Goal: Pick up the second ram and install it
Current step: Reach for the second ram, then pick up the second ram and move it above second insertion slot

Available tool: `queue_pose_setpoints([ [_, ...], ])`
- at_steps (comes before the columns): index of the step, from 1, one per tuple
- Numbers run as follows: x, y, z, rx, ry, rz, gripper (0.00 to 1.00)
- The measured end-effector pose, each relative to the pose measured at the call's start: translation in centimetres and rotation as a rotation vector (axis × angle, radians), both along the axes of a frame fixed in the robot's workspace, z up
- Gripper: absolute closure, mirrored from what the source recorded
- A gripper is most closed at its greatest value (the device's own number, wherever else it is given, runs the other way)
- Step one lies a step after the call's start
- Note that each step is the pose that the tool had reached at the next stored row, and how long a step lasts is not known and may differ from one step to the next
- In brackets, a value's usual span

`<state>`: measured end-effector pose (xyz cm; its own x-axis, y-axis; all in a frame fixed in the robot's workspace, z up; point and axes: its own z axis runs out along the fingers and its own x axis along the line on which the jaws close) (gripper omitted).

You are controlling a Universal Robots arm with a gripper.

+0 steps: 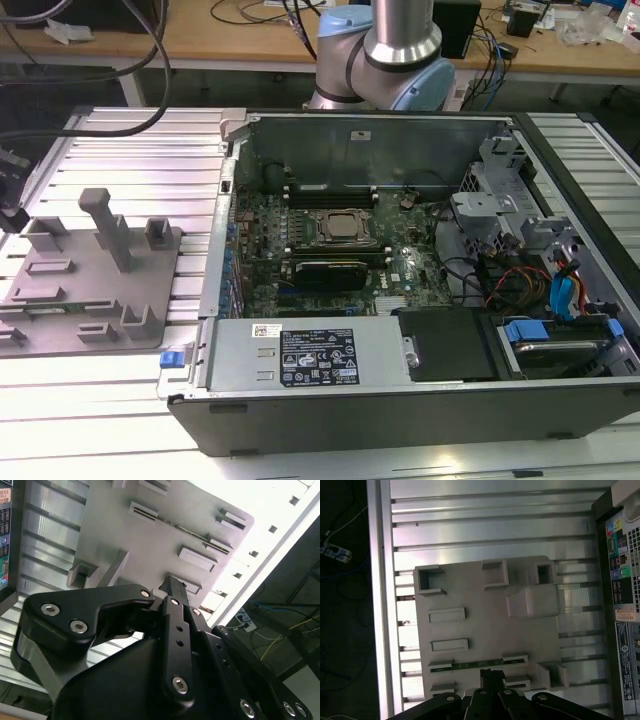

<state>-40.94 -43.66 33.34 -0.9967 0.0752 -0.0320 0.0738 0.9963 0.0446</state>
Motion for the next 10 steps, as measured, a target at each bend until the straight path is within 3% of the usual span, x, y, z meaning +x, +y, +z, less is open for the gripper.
queue_pose_setpoints([
  [10, 0.0, 0.0, -0.01, -0.0011, 0.0, 0.0, 0.92],
])
